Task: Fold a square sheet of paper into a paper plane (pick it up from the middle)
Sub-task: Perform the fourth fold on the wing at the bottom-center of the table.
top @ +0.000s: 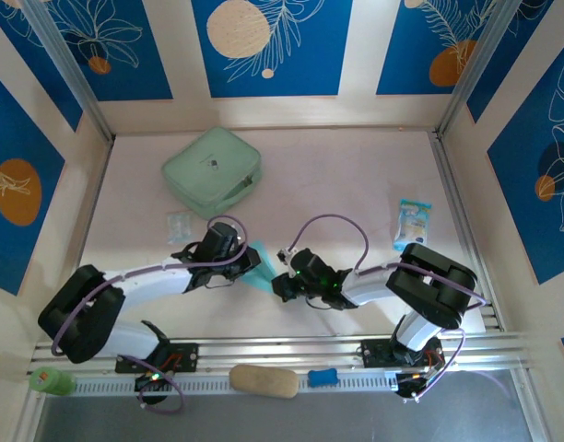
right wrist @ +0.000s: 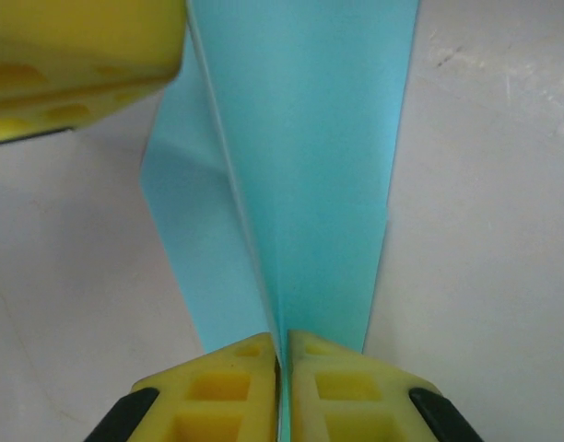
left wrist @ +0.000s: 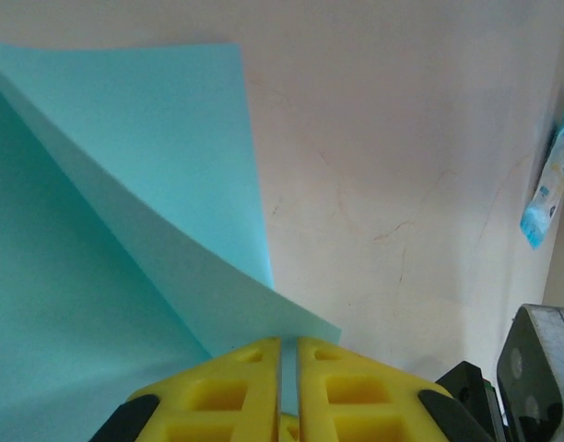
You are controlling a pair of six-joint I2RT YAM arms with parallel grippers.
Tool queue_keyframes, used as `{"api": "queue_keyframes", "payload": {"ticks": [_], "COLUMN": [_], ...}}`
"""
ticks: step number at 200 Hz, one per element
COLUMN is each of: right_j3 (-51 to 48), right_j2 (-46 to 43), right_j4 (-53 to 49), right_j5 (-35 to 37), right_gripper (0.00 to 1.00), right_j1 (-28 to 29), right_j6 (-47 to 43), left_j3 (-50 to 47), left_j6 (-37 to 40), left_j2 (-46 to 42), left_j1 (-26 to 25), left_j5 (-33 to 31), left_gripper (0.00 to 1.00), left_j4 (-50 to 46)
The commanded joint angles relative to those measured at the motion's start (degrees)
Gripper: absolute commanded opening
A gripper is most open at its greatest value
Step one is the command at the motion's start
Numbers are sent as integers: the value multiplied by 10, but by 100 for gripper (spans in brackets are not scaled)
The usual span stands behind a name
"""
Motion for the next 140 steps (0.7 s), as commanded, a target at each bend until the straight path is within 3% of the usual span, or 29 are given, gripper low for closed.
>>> {"api": "queue_keyframes", "payload": {"ticks": [1,98,140], "right_j3": [0,36,66], "right_j2": [27,15,23], "right_j4": [-66,-116,-142], "right_j5": [-39,-102,-172], "right_gripper": [12,19,21], "right_j1": [-3,-39,-67], "right_j6": [17,21,34], "left_j3": [4,26,26], "left_j6": [-8,9,10], "left_j2": [17,61,61], "left_j1": [-5,-6,-7], "left_j5": [13,-1,-3], "left_gripper": [11,10,10], "left_j4": [45,32,26]}}
